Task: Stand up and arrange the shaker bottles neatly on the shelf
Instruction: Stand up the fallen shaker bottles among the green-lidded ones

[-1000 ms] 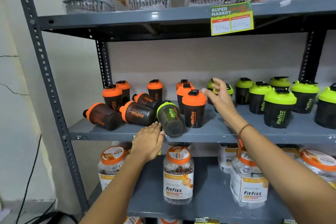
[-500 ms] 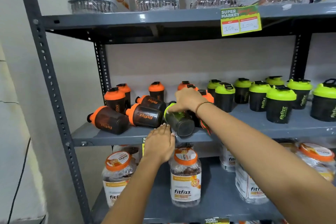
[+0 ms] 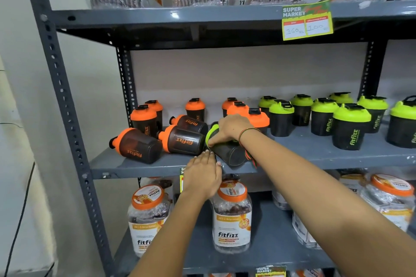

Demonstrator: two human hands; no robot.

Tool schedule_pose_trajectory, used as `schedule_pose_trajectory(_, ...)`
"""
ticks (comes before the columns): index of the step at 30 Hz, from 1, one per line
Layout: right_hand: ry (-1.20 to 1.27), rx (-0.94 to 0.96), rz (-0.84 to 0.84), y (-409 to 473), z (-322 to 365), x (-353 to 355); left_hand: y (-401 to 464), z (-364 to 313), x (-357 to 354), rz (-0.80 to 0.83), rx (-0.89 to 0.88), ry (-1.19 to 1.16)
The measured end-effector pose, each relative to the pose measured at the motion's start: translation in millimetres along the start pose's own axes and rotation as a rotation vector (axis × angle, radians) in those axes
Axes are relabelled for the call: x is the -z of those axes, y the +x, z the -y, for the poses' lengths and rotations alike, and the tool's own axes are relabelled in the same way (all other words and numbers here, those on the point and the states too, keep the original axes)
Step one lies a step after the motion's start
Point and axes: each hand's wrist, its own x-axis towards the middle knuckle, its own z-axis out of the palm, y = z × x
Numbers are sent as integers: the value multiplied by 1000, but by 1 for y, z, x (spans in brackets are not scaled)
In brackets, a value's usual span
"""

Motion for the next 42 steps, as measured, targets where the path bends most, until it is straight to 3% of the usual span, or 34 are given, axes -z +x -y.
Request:
schedule_pose_trajectory(5, 79, 56, -166, -13, -7, 7, -1, 0, 0, -15, -4, 3)
schedule_pose_trajectory(10, 360, 80, -400, -38, -33, 32, 0, 1, -1, -17, -2, -5)
schedule_pose_trajectory(18, 802, -205, -769, -52, -131, 39, -1, 0, -4, -33, 2, -3)
schedule_pose_trajectory(22, 855, -340, -782, -43, -168, 7, 0, 1, -6, -35, 8, 16)
schedule_pose_trajectory(27, 794, -447, -640, -36, -196, -40, 1, 2, -7, -32, 8, 6)
schedule_pose_trajectory(42, 660, -406, -695, -43, -203, -83, 1, -1, -6, -14, 40, 27)
